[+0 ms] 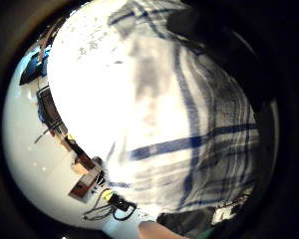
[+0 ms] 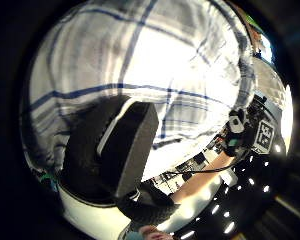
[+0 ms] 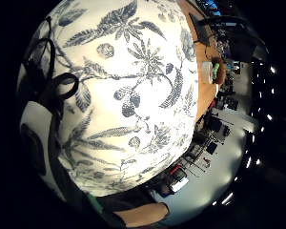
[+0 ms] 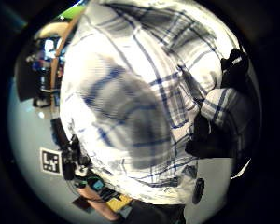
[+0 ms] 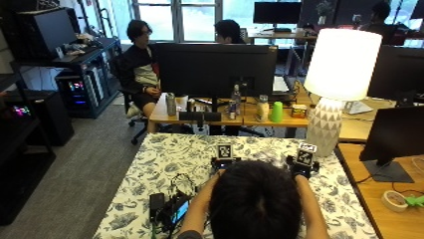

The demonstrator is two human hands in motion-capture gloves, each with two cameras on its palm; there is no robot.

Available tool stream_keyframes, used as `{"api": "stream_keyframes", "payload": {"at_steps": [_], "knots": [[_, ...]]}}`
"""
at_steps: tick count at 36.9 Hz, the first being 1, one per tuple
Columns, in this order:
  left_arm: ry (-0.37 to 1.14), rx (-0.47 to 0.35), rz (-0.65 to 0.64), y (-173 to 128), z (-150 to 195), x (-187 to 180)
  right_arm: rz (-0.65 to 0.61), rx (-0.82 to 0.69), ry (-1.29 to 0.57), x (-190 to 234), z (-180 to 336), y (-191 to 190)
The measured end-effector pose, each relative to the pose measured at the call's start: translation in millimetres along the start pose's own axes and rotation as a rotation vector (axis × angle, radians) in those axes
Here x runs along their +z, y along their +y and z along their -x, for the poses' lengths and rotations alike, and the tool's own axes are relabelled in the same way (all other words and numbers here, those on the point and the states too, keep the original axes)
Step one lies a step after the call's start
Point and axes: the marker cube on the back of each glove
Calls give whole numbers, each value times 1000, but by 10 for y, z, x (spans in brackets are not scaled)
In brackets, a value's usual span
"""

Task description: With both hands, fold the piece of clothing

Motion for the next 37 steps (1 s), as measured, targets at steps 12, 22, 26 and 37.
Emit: {"api": "stream_keyframes", "payload": {"at_steps": [12, 22, 26, 37], "knots": [[91, -20, -115, 232, 348, -609, -7, -132, -82, -638, 282, 278], [112, -68, -239, 530, 796, -1108, -363, -178, -57, -1435, 1043, 482], [131, -87, -251, 621, 955, -1168, -399, -274, -37, -1559, 1485, 685], [134, -184, -302, 860, 1665, -1201, -233, -394, 23, -1026, 2786, 1239]]}}
